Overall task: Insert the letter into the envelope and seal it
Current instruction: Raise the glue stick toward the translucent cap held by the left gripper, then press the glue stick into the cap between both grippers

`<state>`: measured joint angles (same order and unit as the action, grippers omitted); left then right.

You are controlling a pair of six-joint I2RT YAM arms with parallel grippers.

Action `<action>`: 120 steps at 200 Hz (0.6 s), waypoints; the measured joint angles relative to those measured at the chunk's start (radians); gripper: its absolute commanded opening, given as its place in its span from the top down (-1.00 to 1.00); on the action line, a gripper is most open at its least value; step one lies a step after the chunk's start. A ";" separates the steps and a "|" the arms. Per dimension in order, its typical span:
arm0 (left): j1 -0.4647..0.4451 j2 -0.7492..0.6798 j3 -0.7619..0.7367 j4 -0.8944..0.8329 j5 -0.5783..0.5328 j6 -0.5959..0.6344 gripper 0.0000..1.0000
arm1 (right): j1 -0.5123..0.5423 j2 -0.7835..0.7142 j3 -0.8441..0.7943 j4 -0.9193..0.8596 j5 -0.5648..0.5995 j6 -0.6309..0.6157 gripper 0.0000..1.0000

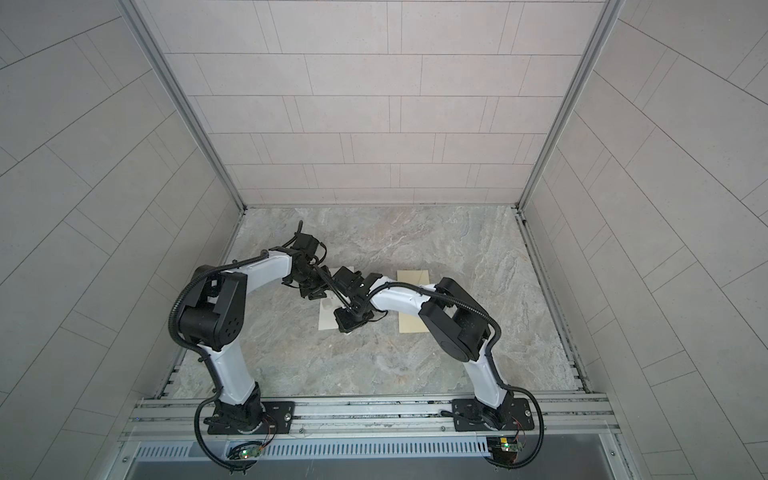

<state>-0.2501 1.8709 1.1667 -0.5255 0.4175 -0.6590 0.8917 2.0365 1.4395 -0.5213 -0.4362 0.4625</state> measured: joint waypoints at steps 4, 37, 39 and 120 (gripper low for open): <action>0.000 0.000 -0.001 0.002 0.000 0.000 0.09 | 0.000 0.000 0.000 0.000 -0.004 -0.002 0.96; 0.002 -0.011 -0.023 0.026 0.000 -0.003 0.09 | 0.006 0.000 0.000 0.000 -0.037 -0.014 0.96; 0.002 -0.013 -0.024 0.027 0.000 -0.003 0.09 | 0.006 0.000 0.000 0.000 -0.038 -0.014 0.96; 0.007 -0.035 -0.083 0.117 0.058 -0.041 0.09 | -0.004 0.055 0.027 0.019 -0.113 -0.015 0.96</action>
<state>-0.2428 1.8362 1.0836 -0.4084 0.4755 -0.6998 0.8879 2.0914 1.4662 -0.5022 -0.5495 0.4473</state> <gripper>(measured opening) 0.456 0.263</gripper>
